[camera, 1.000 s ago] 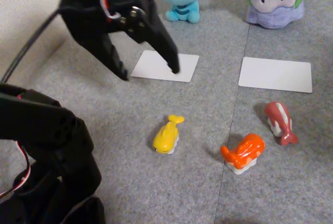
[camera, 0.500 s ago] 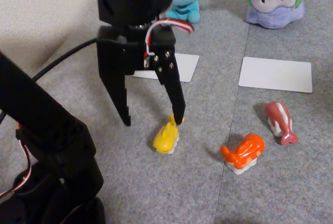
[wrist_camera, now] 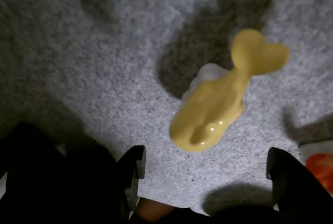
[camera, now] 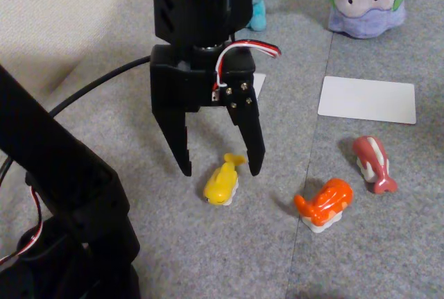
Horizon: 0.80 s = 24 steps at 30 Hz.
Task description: Wooper wants to eat egg sudhi, and Goomy wants to eat shrimp sushi
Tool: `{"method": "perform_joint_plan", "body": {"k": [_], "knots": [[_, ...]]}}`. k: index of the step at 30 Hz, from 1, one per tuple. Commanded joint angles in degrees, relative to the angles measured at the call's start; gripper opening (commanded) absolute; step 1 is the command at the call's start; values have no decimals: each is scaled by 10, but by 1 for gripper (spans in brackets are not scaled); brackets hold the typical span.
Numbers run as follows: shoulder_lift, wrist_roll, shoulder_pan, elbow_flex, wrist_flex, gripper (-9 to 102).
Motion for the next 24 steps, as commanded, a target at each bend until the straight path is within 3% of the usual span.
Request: {"method": "perform_joint_plan", "body": {"k": [1, 7, 17, 24], "knots": [[1, -8, 4, -13, -3, 27], [2, -11, 3, 0, -11, 27], [3, -8, -4, 146, -184, 27], [3, -5, -2, 143, -190, 25]]}}
